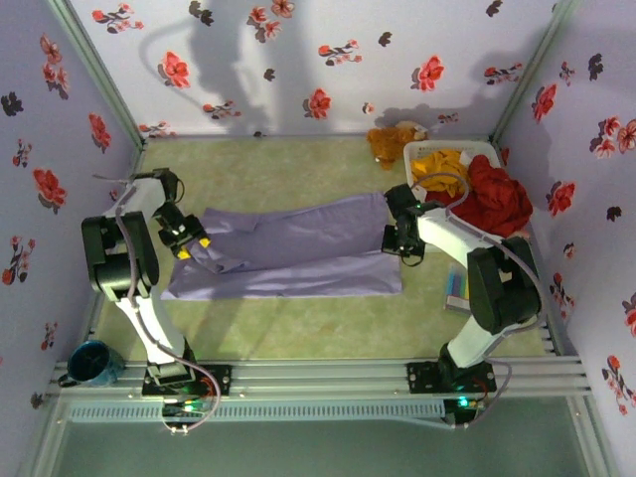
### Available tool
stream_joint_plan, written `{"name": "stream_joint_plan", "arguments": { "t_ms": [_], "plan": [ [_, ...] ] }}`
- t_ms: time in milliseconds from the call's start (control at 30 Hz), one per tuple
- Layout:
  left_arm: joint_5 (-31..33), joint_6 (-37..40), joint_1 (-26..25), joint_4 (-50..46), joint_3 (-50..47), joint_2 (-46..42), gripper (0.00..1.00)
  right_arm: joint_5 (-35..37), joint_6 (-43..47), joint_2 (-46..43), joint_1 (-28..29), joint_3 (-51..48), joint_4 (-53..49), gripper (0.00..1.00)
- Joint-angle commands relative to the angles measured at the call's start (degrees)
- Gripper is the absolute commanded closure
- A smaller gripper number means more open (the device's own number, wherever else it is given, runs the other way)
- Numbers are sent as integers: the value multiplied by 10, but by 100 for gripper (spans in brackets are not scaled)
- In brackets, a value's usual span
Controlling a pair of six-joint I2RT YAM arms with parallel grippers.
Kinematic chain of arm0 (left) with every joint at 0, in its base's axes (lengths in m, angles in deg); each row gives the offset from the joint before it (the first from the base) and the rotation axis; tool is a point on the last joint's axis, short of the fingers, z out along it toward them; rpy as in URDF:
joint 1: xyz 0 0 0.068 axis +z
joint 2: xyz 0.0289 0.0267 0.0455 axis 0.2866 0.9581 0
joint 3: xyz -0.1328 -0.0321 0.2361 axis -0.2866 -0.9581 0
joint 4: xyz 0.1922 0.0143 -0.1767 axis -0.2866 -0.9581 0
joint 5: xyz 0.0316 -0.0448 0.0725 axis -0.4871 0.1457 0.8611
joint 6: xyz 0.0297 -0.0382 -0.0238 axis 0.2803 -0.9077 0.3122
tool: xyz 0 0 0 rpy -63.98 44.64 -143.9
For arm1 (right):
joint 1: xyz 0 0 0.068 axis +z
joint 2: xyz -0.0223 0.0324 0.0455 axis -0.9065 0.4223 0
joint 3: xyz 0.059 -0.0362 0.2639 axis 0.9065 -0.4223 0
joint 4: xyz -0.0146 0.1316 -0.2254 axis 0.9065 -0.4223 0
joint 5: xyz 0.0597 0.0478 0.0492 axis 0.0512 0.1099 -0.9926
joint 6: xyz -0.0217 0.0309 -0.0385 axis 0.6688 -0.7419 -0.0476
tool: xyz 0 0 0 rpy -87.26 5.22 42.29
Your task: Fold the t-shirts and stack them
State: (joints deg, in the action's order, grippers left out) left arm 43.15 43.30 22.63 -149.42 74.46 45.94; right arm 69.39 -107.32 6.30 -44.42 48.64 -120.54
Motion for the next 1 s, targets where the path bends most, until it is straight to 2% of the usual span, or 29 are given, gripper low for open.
{"name": "stream_joint_plan", "arguments": {
  "t_ms": [0,233,367,433,633,967],
  "plan": [
    [27,21,-2,-13,13,22,52,-18,6,15,-5,5,-33,100],
    [-17,12,-3,19,10,54,69,-21,9,17,-5,9,-40,100],
    [-26,7,-3,23,18,62,91,-18,10,13,-5,6,-45,100],
    [-27,5,-3,19,27,60,97,-18,8,11,-5,5,-45,100],
    [-57,-21,-3,4,66,63,99,-19,9,20,-6,8,-45,100],
    [-84,-101,2,35,98,95,100,-16,11,41,-11,11,-36,100]
  ]
}}
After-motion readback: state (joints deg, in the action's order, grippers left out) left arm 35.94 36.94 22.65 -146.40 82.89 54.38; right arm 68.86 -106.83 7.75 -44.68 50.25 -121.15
